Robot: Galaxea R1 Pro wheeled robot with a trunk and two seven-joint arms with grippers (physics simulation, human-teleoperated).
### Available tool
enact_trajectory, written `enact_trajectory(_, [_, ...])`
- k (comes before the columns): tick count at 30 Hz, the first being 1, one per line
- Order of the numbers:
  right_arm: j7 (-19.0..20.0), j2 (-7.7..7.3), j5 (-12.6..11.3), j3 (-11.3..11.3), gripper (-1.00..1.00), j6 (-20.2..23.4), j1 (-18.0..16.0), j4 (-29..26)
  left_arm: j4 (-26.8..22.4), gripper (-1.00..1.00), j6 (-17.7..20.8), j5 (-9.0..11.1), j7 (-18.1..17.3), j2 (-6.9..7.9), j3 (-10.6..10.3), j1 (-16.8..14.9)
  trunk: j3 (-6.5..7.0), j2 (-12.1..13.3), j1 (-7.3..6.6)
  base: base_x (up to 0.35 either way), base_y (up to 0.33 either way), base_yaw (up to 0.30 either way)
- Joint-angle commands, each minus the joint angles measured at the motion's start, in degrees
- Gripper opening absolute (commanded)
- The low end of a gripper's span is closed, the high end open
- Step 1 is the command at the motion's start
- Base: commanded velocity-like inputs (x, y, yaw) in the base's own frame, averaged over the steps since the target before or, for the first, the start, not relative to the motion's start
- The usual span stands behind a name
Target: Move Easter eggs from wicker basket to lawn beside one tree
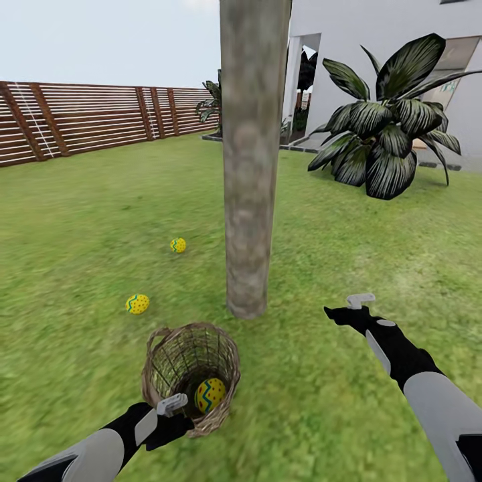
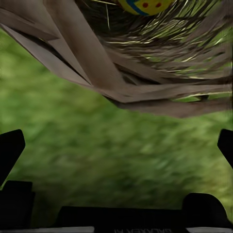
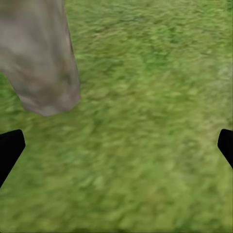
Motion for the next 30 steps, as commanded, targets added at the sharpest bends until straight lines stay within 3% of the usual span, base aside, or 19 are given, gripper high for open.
enact_trajectory(1, [0.0, -0.07, -0.5, 0.3, 1.00, 0.3, 0.0, -0.1, -0.1, 1.00, 0.4, 0.1, -0.1, -0.01, 0.1, 0.0, 0.14, 0.4, -0.23, 0.000, 0.000, 0.000])
enact_trajectory(30, [-0.1, 0.37, -0.4, 0.4, 1.00, 0.2, 0.0, 1.6, -0.1, 1.00, 0.4, 0.1, -0.1, -0.10, 0.0, 0.0, 5.34, 12.0, -6.60, 0.000, 0.000, 0.000])
